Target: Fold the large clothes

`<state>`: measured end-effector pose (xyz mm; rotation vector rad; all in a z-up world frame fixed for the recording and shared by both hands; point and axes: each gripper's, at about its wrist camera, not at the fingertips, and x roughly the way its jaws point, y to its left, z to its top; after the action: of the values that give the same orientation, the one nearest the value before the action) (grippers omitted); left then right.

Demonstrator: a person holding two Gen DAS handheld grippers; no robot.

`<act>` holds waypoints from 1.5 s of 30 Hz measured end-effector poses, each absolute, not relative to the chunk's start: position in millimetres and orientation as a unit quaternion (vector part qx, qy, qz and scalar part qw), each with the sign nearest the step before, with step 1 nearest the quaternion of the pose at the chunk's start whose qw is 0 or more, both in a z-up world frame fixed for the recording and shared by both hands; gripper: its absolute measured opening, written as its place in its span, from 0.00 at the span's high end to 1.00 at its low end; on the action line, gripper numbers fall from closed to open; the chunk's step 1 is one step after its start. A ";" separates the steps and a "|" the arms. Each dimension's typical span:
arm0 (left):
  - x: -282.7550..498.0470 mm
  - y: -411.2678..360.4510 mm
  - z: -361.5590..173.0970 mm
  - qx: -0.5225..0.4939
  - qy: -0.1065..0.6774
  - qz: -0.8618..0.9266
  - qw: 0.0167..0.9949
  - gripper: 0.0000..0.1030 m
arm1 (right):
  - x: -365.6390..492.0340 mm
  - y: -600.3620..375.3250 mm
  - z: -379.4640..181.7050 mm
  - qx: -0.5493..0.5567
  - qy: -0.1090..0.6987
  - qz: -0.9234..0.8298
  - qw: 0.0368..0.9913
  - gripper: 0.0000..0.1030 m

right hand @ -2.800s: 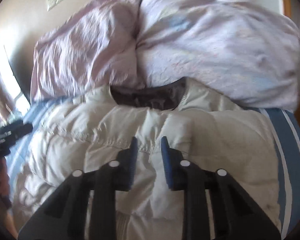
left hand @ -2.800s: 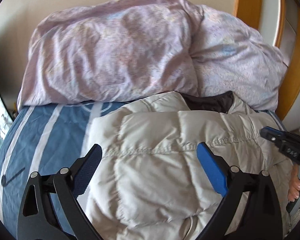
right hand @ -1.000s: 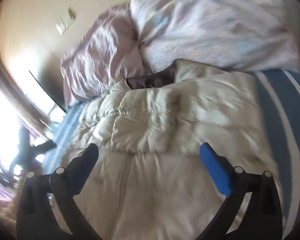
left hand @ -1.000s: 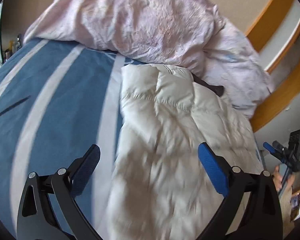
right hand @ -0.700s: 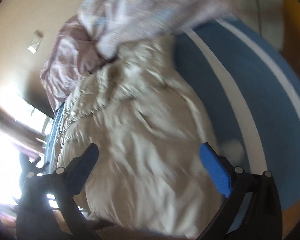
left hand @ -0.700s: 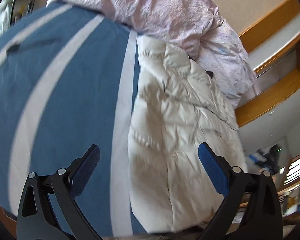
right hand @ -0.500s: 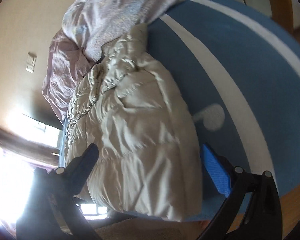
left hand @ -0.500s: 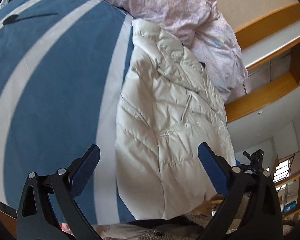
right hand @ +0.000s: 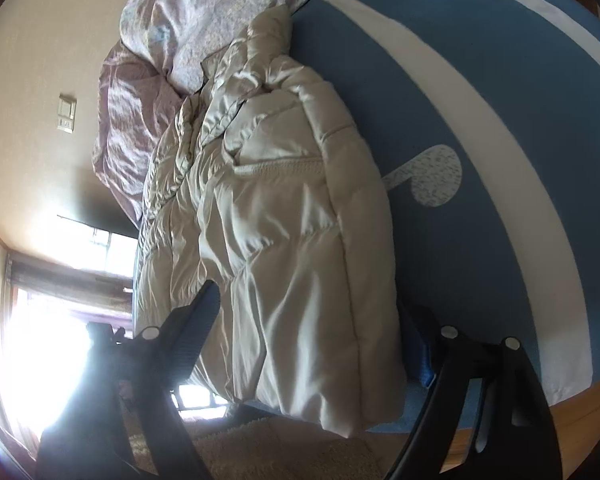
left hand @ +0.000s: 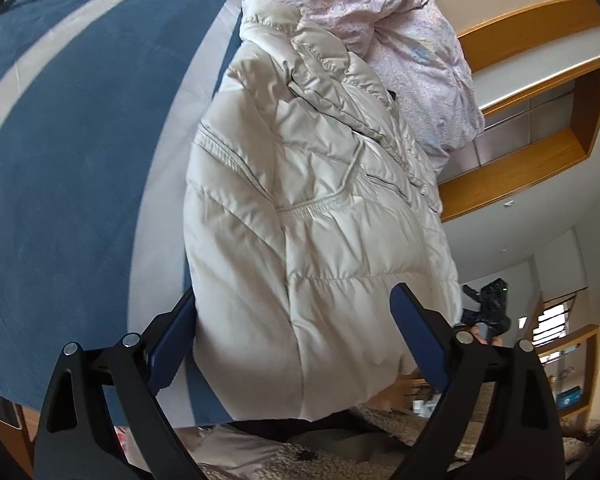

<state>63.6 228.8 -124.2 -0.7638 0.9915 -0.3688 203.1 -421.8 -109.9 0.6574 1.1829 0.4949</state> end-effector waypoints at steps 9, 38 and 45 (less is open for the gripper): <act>49.6 219.9 -129.9 -0.377 0.485 -0.203 0.762 0.17 | 189.9 -396.8 -105.4 0.246 0.573 0.260 0.737 0.21; 55.2 239.3 -59.9 -0.391 0.362 -0.150 0.833 0.88 | 170.9 -376.9 -21.3 0.194 0.413 0.237 0.858 0.85; 77.1 243.7 -27.9 -0.394 0.308 -0.147 0.854 0.88 | 189.5 -361.8 19.9 0.182 0.325 0.215 0.903 0.85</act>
<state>77.1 243.7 -27.9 -0.8279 0.6482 -0.3100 189.5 -361.8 19.9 0.3758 0.6728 0.4438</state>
